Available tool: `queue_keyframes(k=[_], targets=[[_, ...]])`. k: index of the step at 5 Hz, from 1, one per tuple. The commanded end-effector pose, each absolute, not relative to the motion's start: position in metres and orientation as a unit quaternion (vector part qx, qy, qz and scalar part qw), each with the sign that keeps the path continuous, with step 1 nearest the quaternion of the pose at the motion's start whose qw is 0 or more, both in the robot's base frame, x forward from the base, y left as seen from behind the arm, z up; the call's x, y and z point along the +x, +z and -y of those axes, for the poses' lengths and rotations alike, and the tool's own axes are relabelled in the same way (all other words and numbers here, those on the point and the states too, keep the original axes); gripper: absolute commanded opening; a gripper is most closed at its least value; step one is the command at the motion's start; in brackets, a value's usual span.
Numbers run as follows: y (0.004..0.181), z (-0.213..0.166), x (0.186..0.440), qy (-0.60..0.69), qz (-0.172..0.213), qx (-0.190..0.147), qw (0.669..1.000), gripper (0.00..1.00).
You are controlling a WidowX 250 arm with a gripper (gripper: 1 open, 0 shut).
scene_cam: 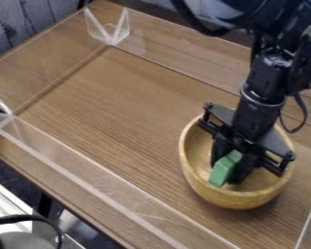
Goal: Put the green block in the brown bowl
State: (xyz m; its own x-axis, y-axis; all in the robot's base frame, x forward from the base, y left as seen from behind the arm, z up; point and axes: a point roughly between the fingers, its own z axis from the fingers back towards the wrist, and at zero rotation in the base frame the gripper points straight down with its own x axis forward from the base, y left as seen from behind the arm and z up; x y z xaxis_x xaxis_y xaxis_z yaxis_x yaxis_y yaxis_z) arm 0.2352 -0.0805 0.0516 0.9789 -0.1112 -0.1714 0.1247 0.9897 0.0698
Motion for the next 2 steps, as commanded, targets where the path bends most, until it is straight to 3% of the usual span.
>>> queue_keyframes(k=[1, 2], targets=[[0.0673, 0.0887, 0.2491, -0.059, -0.059, 0.037, 0.996, 0.00], [0.0607, 0.0866, 0.2496, -0.058, -0.055, 0.040, 0.996, 0.00]])
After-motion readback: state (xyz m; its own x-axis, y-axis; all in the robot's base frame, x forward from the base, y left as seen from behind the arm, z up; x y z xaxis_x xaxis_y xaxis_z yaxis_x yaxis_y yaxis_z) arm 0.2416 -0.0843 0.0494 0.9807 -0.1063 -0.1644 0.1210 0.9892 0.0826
